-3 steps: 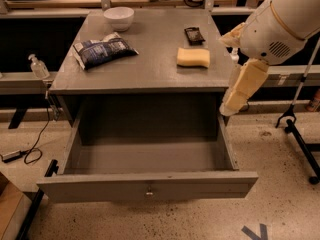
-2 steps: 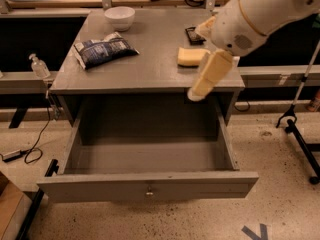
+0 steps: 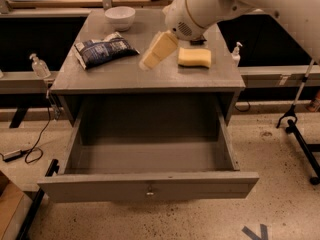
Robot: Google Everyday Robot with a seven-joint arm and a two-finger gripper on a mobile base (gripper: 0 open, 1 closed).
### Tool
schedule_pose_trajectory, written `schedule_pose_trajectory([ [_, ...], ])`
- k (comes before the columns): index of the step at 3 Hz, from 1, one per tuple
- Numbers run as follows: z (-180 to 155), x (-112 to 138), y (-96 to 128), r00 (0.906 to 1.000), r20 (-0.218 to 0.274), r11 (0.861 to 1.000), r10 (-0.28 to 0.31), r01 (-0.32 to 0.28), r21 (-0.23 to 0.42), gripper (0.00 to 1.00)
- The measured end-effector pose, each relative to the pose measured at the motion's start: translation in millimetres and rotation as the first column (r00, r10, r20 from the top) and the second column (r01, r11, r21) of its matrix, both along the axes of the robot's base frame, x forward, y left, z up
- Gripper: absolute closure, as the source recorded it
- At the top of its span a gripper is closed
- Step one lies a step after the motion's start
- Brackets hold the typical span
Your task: Place blue chip bag into top drawer
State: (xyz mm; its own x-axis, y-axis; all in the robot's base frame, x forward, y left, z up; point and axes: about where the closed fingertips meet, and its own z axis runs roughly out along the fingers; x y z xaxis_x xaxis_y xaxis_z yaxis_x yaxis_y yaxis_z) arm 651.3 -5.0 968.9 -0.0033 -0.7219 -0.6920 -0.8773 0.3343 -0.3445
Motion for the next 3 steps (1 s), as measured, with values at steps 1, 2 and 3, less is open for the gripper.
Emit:
schedule_pose_trajectory([
  [1, 2.2, 3.1, 5.9, 1.0, 0.008, 1.0, -0.005, 0.005, 0.012, 0.0],
  [2, -6.7, 9.3, 17.4, 0.9997, -0.014, 0.999, -0.019, 0.02, 0.046, 0.0],
  [3, -14.7, 33.9, 49.8, 0.999, -0.033, 0.993, -0.029, 0.033, 0.116, 0.0],
])
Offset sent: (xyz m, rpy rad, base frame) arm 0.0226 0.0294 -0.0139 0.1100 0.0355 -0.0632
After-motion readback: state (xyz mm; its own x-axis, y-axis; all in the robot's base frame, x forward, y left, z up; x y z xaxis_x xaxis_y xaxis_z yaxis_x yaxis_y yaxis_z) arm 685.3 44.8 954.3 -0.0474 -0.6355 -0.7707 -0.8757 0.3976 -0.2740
